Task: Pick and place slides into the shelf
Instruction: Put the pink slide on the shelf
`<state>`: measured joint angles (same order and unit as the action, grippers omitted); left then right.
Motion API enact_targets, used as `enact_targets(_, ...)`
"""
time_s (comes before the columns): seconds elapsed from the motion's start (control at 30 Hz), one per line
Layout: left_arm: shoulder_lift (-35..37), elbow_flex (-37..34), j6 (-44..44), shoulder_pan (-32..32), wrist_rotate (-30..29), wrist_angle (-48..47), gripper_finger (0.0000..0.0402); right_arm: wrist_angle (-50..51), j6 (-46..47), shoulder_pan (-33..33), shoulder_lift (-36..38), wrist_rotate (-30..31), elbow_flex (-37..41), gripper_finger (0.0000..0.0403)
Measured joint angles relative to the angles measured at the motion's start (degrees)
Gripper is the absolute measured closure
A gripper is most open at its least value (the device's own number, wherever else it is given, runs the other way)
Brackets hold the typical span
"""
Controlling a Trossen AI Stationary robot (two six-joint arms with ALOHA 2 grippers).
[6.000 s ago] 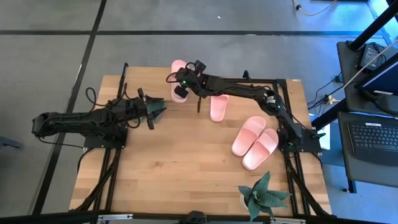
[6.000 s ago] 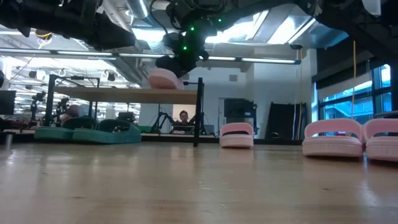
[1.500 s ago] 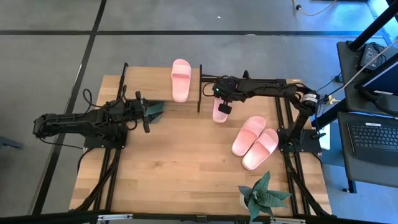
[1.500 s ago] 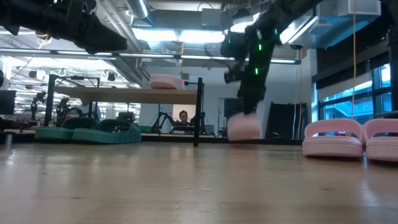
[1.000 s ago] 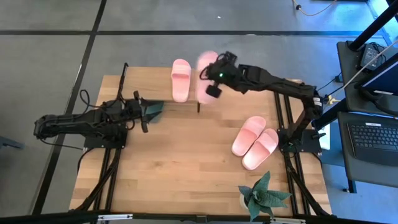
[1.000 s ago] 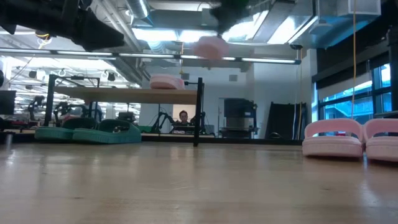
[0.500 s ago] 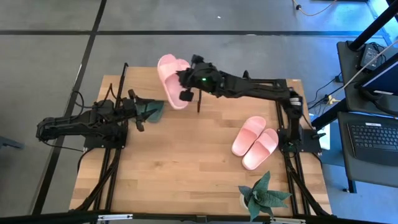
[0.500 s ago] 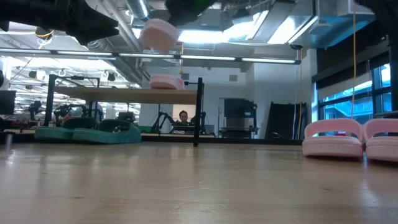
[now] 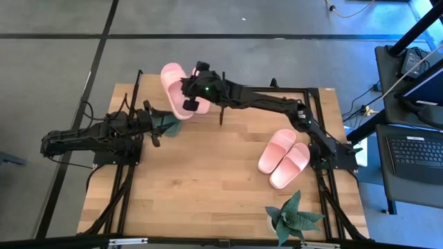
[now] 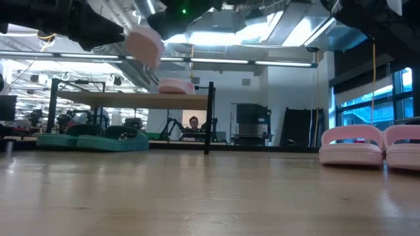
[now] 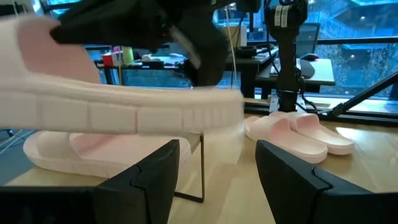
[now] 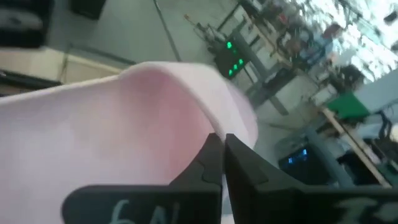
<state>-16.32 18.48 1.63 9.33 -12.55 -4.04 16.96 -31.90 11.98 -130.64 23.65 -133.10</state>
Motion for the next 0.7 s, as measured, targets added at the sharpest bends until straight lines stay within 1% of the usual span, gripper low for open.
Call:
enact_targets(0.23, -0.02, 0.0, 0.0, 0.0, 0.02, 0.1, 0.0198, 2.46, 5.96, 2.87, -0.6, -0.53, 0.02, 0.0397)
enact_targets(0.43, -0.02, 0.0, 0.0, 0.0, 0.02, 0.18, 0.0198, 2.3, 6.18, 4.33, -2.73, -2.45, 0.07, 0.0397)
enact_targets(0.53, -0.02, 0.0, 0.0, 0.0, 0.02, 0.28, 0.0198, -0.27, 6.09, 4.84, -4.48, -4.45, 0.07, 0.0397)
enact_targets(0.7, -0.02, 0.02, 0.0, 0.0, 0.0, 0.66, 0.0198, -5.26, 6.12, 5.45, -7.31, -4.29, 0.07, 0.0397)
